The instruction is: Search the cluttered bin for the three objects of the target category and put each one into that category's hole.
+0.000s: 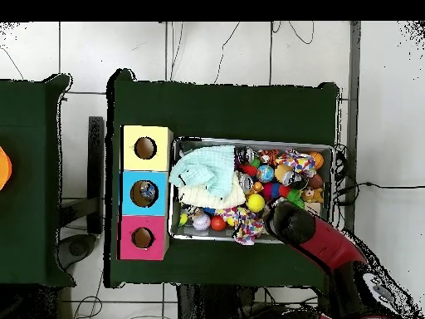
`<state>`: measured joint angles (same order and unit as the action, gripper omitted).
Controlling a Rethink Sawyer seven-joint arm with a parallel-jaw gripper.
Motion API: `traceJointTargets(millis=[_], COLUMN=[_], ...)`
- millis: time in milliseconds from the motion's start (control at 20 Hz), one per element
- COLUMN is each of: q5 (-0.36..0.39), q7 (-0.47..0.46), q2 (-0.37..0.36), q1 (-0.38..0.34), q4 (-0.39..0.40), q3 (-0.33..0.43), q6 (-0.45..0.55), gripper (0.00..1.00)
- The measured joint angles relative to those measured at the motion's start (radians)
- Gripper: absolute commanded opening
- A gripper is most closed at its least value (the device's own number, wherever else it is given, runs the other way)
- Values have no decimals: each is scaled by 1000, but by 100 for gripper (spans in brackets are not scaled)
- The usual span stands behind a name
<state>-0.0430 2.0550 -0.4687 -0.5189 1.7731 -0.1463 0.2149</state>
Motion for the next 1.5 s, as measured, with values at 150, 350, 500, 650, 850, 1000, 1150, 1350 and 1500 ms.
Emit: traceJointTargets(millis=[150,350,500,650,850,1000,1150,1350,1500], q5=[-30,-53,-72,-89,-126,-149,-163,-192,-210], q7=[0,0,0,0,1,1,1,1,1], q2=[22,55,75,84,79,78,78,75,74], q1=[1,2,8,14,27,40,47,57,61], q4=[0,6,23,39,73,90,99,117,125], q3=[1,0,0,0,0,0,0,0,0], q6=[-58,-100,-102,-102,-102,-114,-127,-147,-155], gripper=[100,100,100,100,100,100,100,100,100])
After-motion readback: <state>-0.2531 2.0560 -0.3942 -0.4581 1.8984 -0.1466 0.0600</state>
